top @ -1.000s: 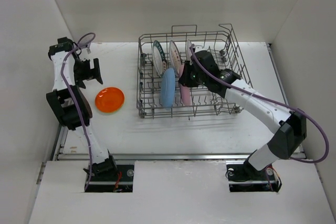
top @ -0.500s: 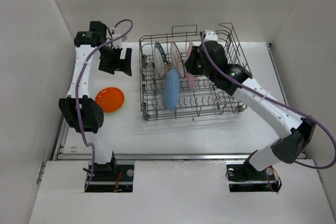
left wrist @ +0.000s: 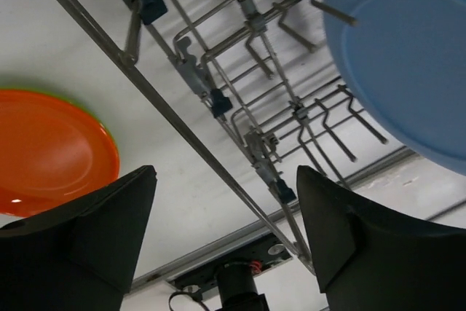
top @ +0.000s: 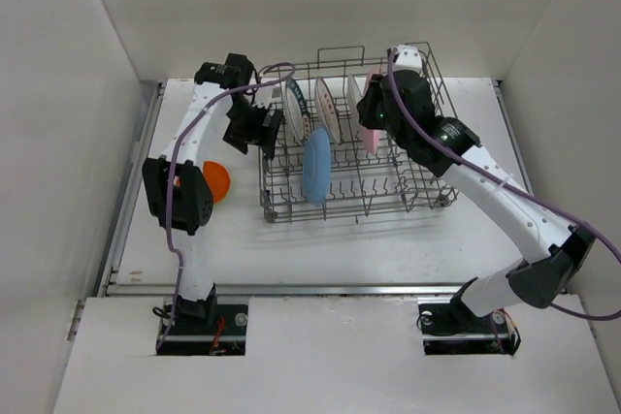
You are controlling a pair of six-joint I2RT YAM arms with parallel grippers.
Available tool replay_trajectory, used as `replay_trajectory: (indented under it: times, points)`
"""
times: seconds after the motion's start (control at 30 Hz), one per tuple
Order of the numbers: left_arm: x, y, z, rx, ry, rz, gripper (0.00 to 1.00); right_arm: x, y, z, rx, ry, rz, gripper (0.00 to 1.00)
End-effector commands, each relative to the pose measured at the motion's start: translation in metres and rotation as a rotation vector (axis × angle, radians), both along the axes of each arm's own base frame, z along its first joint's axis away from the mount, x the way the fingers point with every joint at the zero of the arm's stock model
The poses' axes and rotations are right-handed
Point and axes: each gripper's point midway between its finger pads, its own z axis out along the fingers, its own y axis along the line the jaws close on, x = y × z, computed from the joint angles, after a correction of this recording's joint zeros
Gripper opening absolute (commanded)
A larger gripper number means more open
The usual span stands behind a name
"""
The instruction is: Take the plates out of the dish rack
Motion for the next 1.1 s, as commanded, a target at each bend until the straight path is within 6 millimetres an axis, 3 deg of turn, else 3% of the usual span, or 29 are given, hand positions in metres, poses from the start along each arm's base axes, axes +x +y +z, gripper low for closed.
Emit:
replay_trajectory:
  times: [0.0, 0.07, 0.17, 0.23, 0.3, 0.37, 0.43, 0.5, 0.53, 0.73, 0.77, 0.87, 0.9, 0.93, 1.07]
  points:
    - [0.002, 0.013, -0.005, 0.088, -0.015, 0.038, 0.73, -0.010, -0.026, 0.069, 0.060, -0.167, -0.048, 0.00]
    - [0.000, 0.006, -0.009, 0.091, -0.004, 0.018, 0.59, -0.013, -0.038, 0.089, 0.054, -0.214, -0.079, 0.00]
    - [-0.003, -0.001, -0.018, 0.100, 0.027, -0.005, 0.46, -0.018, -0.061, 0.106, 0.027, -0.251, -0.147, 0.00]
    - [-0.004, -0.001, -0.026, 0.109, 0.058, -0.007, 0.34, -0.014, -0.092, 0.119, -0.002, -0.280, -0.270, 0.00]
    - [-0.002, -0.004, -0.029, 0.100, 0.068, 0.003, 0.23, -0.012, -0.130, 0.122, -0.071, -0.281, -0.408, 0.00]
    - [0.005, -0.004, -0.032, 0.111, 0.063, 0.014, 0.10, -0.011, -0.153, 0.125, -0.104, -0.281, -0.485, 0.00]
    - [0.010, -0.003, -0.033, 0.121, 0.057, 0.027, 0.06, -0.010, -0.184, 0.123, -0.147, -0.265, -0.571, 0.00]
    - [0.017, -0.004, -0.032, 0.124, 0.037, 0.039, 0.04, -0.007, -0.202, 0.117, -0.185, -0.238, -0.614, 0.00]
    - [0.021, -0.002, -0.036, 0.138, 0.033, 0.043, 0.02, -0.004, -0.220, 0.109, -0.217, -0.205, -0.659, 0.00]
    - [0.044, 0.004, -0.026, 0.180, -0.062, 0.099, 0.00, 0.011, -0.278, 0.062, -0.256, -0.061, -0.800, 0.00]
    - [0.049, 0.005, -0.025, 0.184, -0.080, 0.116, 0.00, 0.015, -0.292, 0.045, -0.253, -0.013, -0.804, 0.00]
    - [0.065, 0.013, -0.023, 0.215, -0.127, 0.169, 0.00, 0.028, -0.303, 0.002, -0.239, 0.099, -0.783, 0.00]
    - [0.067, 0.014, -0.020, 0.217, -0.137, 0.185, 0.00, 0.035, -0.307, -0.025, -0.237, 0.165, -0.771, 0.00]
    - [0.073, 0.017, -0.019, 0.214, -0.146, 0.197, 0.00, 0.038, -0.309, -0.040, -0.247, 0.200, -0.768, 0.00]
    - [0.073, 0.019, -0.021, 0.225, -0.142, 0.199, 0.00, 0.038, -0.325, -0.107, -0.237, 0.360, -0.822, 0.00]
